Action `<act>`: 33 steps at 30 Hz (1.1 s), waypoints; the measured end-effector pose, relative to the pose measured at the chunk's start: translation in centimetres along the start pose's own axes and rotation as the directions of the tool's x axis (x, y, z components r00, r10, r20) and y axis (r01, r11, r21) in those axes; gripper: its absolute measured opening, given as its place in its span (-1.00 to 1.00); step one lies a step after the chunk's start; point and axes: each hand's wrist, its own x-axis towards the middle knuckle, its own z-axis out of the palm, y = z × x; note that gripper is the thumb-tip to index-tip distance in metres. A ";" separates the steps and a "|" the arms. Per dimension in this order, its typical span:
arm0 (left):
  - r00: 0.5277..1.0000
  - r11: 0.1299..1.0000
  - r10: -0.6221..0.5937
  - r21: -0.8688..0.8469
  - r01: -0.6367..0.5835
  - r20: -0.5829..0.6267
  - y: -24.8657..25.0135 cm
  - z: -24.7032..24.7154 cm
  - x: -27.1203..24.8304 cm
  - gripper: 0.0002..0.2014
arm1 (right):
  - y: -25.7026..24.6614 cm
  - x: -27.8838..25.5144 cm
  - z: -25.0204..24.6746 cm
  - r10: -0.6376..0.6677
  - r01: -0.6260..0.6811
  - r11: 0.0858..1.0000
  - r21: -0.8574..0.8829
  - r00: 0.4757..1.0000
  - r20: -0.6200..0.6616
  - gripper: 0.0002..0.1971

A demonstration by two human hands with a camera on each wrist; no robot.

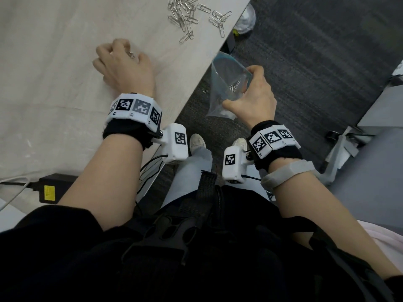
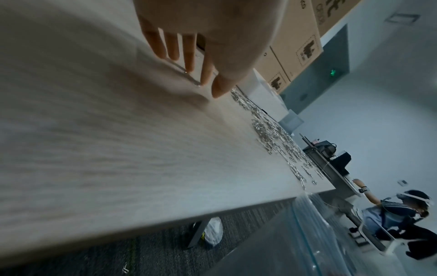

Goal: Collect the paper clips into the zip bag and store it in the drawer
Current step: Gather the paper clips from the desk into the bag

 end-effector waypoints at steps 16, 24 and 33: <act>0.815 0.811 0.496 -0.497 -0.310 0.301 2.9 1.3 -1.3 -0.87 | -0.3 1.0 1.3 -0.003 0.007 0.995 -0.098 0.999 0.042 -0.24; 0.633 0.751 0.643 -0.515 -0.413 0.431 5.4 2.9 -2.2 -0.89 | -0.1 1.4 1.6 -0.019 0.025 0.993 -0.111 0.998 0.055 -0.26; 0.548 0.717 0.679 -0.601 -0.353 0.488 7.6 3.0 -2.5 -0.85 | 0.1 2.0 1.3 -0.028 0.036 0.992 -0.118 0.997 0.068 -0.27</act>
